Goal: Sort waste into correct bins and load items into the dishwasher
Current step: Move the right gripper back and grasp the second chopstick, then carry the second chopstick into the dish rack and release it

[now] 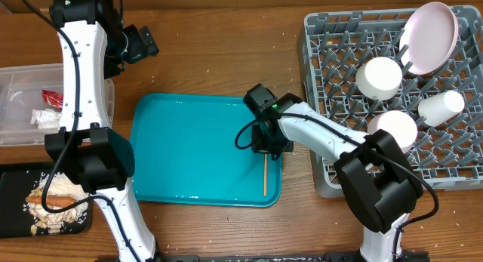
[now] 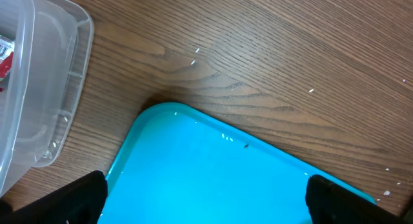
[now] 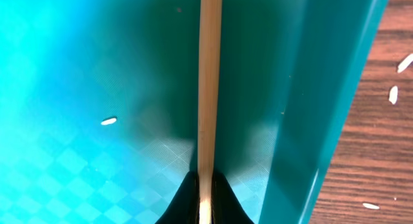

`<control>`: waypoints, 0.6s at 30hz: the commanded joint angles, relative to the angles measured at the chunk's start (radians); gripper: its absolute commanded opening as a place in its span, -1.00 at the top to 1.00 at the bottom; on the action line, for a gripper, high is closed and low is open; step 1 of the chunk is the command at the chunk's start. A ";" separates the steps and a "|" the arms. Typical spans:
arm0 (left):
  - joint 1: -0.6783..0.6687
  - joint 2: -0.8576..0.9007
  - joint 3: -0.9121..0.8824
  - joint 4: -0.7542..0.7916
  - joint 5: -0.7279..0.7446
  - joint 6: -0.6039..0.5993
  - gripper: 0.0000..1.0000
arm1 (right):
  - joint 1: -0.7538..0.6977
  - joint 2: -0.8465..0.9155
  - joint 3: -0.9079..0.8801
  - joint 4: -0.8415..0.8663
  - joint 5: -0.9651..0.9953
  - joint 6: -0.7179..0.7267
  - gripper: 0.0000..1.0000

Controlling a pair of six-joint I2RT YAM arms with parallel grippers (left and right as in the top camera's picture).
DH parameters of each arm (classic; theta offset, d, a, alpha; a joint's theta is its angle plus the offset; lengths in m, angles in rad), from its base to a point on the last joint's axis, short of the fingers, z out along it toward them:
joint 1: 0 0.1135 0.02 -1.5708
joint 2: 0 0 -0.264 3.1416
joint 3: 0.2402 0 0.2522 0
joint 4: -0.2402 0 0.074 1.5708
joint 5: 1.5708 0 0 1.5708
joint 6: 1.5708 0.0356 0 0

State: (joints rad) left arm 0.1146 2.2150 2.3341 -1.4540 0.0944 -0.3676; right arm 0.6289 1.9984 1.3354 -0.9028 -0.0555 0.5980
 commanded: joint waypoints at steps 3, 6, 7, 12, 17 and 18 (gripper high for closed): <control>-0.005 0.000 0.000 0.000 0.007 -0.007 -0.99 | -0.019 0.006 0.100 -0.085 0.003 0.019 0.93; -0.005 0.000 0.000 0.000 0.007 -0.007 -1.00 | -0.062 -0.015 0.209 -0.194 0.006 -0.033 0.93; -0.005 0.000 0.000 0.000 0.007 -0.007 -1.00 | -0.080 -0.026 0.248 -0.231 0.011 -0.055 0.92; -0.005 0.000 0.000 0.000 0.007 -0.007 -1.00 | -0.214 -0.099 0.431 -0.371 0.024 -0.180 0.93; -0.005 0.000 0.000 0.000 0.006 -0.007 -1.00 | -0.381 -0.130 0.530 -0.390 0.061 -0.316 0.92; -0.005 0.000 0.000 0.000 0.007 -0.007 -1.00 | -0.418 -0.130 0.537 -0.375 0.053 -0.377 0.93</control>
State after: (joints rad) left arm 0.1146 2.2150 2.3341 -1.4536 0.0944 -0.3672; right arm 0.2882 1.9057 1.8301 -1.2896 -0.0246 0.3794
